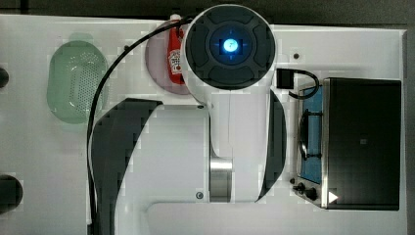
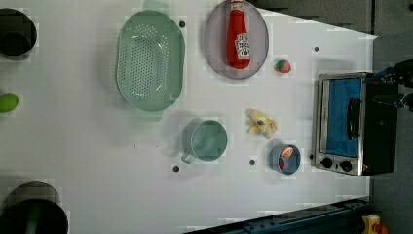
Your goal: Pick Banana and place it in mug.
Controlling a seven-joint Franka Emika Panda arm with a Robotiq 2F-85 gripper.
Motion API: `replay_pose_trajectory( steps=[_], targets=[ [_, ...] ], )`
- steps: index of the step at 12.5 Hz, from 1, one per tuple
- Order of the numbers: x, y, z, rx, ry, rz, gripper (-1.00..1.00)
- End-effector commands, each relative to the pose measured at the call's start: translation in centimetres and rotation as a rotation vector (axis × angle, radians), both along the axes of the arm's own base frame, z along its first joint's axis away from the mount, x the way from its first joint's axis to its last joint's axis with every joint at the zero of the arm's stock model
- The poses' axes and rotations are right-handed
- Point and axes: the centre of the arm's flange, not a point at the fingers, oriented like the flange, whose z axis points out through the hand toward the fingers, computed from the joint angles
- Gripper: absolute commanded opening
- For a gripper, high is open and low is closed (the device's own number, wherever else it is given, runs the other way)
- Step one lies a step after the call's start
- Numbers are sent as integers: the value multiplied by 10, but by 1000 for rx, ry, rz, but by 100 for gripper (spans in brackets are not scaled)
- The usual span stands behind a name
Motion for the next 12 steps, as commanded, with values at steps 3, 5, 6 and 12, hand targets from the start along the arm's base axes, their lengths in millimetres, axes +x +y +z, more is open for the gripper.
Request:
replay_pose_trajectory(
  steps=[3, 5, 6, 12],
  targets=[
    [-98, -43, 47, 27, 37, -10, 97],
    [-99, -43, 25, 30, 72, -11, 100],
    [-98, -42, 9, 31, 89, -10, 100],
    [-83, -41, -124, 35, 98, 134, 100]
  ],
)
